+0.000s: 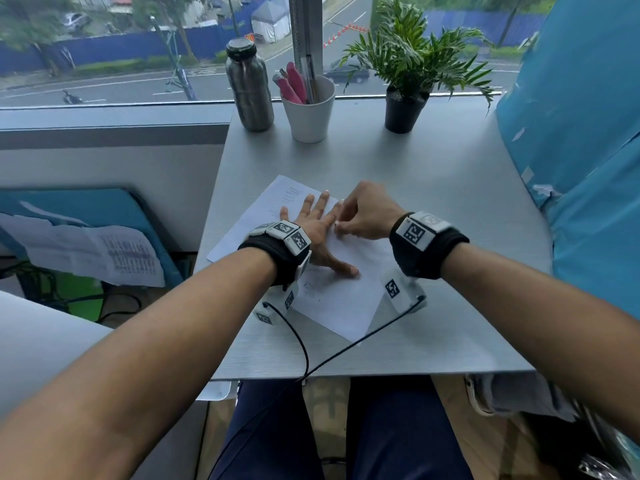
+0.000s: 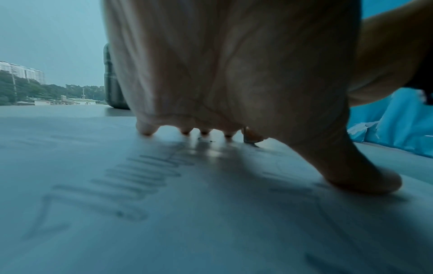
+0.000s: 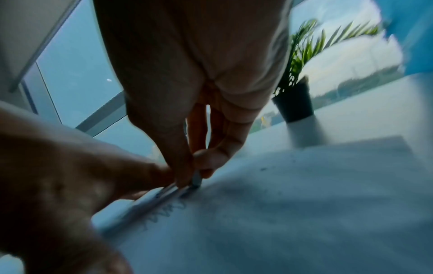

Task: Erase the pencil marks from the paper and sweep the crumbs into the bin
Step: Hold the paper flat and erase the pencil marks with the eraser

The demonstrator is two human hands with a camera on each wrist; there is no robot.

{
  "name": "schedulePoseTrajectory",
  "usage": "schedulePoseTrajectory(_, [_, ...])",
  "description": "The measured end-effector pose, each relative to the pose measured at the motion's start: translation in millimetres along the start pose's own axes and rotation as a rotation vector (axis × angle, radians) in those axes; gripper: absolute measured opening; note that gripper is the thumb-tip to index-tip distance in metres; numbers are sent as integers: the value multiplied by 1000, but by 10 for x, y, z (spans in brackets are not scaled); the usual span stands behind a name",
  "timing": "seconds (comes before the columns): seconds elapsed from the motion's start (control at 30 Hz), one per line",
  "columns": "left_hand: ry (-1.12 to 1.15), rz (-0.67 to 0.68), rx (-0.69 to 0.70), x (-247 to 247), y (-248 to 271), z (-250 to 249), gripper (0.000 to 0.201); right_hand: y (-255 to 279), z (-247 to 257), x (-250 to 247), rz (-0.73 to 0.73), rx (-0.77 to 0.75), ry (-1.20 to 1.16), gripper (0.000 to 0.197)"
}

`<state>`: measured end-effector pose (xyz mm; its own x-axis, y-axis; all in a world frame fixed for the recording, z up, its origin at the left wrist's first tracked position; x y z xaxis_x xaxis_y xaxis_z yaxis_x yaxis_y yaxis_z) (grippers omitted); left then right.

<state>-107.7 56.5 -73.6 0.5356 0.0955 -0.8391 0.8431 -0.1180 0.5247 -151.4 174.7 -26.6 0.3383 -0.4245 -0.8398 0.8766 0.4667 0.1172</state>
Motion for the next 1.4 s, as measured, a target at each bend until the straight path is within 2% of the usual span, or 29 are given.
schedulePoseTrajectory(0.13, [-3, -3, 6, 2, 3, -19, 147, -34, -132, -78, -88, 70, -56, 8])
schedulePoseTrajectory(0.2, [-3, -1, 0, 0, 8, -5, 147, 0, -53, 2, -22, 9, -36, 6])
schedulePoseTrajectory(0.27, [-4, -3, 4, 2, 6, -10, 146, -8, -87, -10, -1, 29, -59, 6])
schedulePoseTrajectory(0.37, [-10, -9, 4, 3, 7, -20, 146, -54, -197, -105, -93, 93, -62, 8])
schedulePoseTrajectory(0.47, [-8, -4, 3, 4, 6, -6, 146, 4, -115, -5, 2, 21, -44, 7])
schedulePoseTrajectory(0.5, [-8, -6, 3, 7, 7, -5, 146, 0, -153, -35, 8, 39, -55, 7])
schedulePoseTrajectory(0.57, [-7, -11, 5, 5, 10, -13, 145, -66, -301, -216, -83, 123, -51, 10])
schedulePoseTrajectory(0.63, [-6, -9, 2, 2, 12, -12, 145, -96, -329, -330, -161, 135, -44, 10])
schedulePoseTrajectory(0.77, [-15, -4, 5, 9, 0, -16, 145, 59, -90, -21, 20, -36, -60, 9])
schedulePoseTrajectory(0.93, [-1, -7, 0, 6, 9, -14, 145, -71, -264, -237, -124, 64, 40, 14])
schedulePoseTrajectory(1.07, [-19, -10, -1, 4, -1, -18, 145, -15, -163, -107, 7, -9, -2, 12])
schedulePoseTrajectory(1.23, [-13, -15, -2, 9, 13, -23, 145, -103, -249, -280, -111, 65, 54, 10])
schedulePoseTrajectory(1.33, [-13, -19, 2, 4, 7, -27, 145, -42, -185, -181, -20, 22, 3, 10])
schedulePoseTrajectory(1.4, [-1, -12, -3, 7, 11, -27, 144, -18, -229, -139, 21, 51, -20, 10])
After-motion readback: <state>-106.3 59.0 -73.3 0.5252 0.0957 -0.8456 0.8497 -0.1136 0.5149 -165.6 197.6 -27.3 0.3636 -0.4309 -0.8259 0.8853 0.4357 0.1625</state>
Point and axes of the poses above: each hand's wrist, its own y-axis away from the middle knuckle, its own x-axis out of the palm, z = x × y, the point moved 5 cm from there along -y, towards the middle knuckle, and after that the axes turned 3 degrees about -x, right-handed, at the moved point
